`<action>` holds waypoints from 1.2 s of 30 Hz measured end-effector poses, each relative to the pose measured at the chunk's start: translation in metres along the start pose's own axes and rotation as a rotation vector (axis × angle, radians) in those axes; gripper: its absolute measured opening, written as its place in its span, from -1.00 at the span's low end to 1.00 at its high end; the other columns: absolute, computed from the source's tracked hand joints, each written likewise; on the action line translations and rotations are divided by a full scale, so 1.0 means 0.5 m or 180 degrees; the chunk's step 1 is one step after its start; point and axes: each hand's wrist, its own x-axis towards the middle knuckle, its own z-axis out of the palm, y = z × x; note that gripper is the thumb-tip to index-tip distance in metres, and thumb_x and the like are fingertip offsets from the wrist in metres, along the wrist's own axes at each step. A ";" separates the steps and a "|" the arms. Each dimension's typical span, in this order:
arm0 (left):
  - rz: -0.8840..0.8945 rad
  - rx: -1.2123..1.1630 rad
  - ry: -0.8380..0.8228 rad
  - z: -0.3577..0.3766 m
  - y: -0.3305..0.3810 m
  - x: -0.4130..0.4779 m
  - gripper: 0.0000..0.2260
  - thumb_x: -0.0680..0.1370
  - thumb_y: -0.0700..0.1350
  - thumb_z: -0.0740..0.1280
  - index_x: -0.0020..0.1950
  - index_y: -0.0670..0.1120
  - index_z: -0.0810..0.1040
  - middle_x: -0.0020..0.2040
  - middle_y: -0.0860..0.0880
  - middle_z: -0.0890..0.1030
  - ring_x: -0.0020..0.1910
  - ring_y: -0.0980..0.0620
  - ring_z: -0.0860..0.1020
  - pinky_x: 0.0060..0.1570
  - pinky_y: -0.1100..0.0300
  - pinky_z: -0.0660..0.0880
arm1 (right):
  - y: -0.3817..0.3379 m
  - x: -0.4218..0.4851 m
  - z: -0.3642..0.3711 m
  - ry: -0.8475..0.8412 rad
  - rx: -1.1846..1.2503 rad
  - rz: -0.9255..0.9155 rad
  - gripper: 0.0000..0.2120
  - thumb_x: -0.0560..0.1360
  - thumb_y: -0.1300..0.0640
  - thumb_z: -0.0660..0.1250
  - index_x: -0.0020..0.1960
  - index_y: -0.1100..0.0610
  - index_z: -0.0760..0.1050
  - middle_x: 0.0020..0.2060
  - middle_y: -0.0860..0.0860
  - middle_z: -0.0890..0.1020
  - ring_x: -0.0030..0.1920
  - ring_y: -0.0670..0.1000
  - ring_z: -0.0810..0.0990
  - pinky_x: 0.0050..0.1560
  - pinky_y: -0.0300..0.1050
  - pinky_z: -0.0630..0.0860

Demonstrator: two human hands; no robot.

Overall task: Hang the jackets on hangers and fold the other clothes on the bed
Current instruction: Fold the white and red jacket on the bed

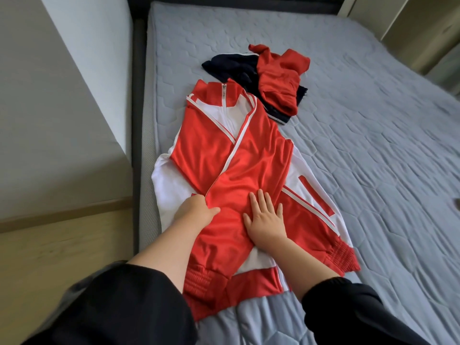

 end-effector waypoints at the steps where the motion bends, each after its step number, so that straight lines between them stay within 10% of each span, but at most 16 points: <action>1: 0.0017 0.0027 -0.0028 -0.002 -0.008 -0.005 -0.55 0.50 0.16 0.35 0.19 -0.16 0.47 0.15 -0.13 0.57 0.14 -0.16 0.54 0.06 0.06 0.47 | 0.001 -0.001 -0.002 0.0009 -0.0013 -0.0014 -0.39 0.61 -0.16 -0.05 0.57 -0.01 -0.17 0.56 -0.01 -0.13 0.55 0.01 -0.21 0.50 0.17 -0.21; 9: 0.1305 0.0726 0.1361 -0.002 -0.013 -0.026 -0.48 0.55 0.03 0.29 0.48 -0.03 0.26 0.35 -0.08 0.39 0.28 -0.11 0.38 0.18 0.02 0.37 | -0.048 -0.003 -0.033 0.0147 0.0051 0.0382 -0.40 0.62 -0.07 -0.06 0.57 0.13 -0.10 0.56 0.06 -0.10 0.55 0.04 -0.20 0.46 0.21 -0.27; 17: 0.0638 0.1393 -0.0158 0.014 -0.042 0.009 -0.41 0.61 0.23 -0.01 0.57 0.07 -0.11 0.57 0.07 -0.18 0.54 0.00 -0.20 0.47 -0.07 -0.09 | -0.004 -0.008 -0.014 0.0064 -0.0033 0.0039 -0.40 0.58 -0.07 0.03 0.57 -0.01 -0.04 0.56 -0.02 -0.02 0.55 -0.02 -0.09 0.48 0.19 -0.21; 25: 0.0301 0.0212 0.0703 -0.003 -0.039 0.013 -0.50 0.63 0.04 0.09 0.55 -0.04 0.11 0.55 -0.05 0.10 0.51 -0.04 0.11 0.44 0.00 0.12 | -0.032 0.008 -0.060 0.0342 -0.0297 -0.0025 -0.50 0.56 -0.08 0.08 0.44 0.09 0.27 0.42 0.05 0.34 0.44 0.08 0.23 0.49 0.24 -0.13; 31: 0.0182 0.0492 0.0632 -0.007 -0.038 0.013 -0.49 0.63 0.05 0.10 0.55 -0.01 0.09 0.55 -0.12 0.05 0.52 -0.09 0.04 0.44 0.02 0.09 | -0.051 0.031 -0.055 0.0141 -0.0220 -0.0154 -0.39 0.59 -0.16 0.03 0.57 0.01 -0.02 0.56 0.04 -0.02 0.55 0.07 -0.09 0.48 0.22 -0.20; 36: 0.0016 0.0088 0.1153 -0.049 0.011 0.018 -0.68 0.52 -0.11 0.23 0.28 -0.07 0.44 0.27 -0.11 0.36 0.29 -0.11 0.31 0.21 0.02 0.32 | -0.060 0.055 -0.070 0.0489 0.0105 -0.0072 -0.46 0.59 -0.08 0.10 0.51 0.10 0.18 0.50 0.06 0.22 0.50 0.08 0.12 0.50 0.18 -0.08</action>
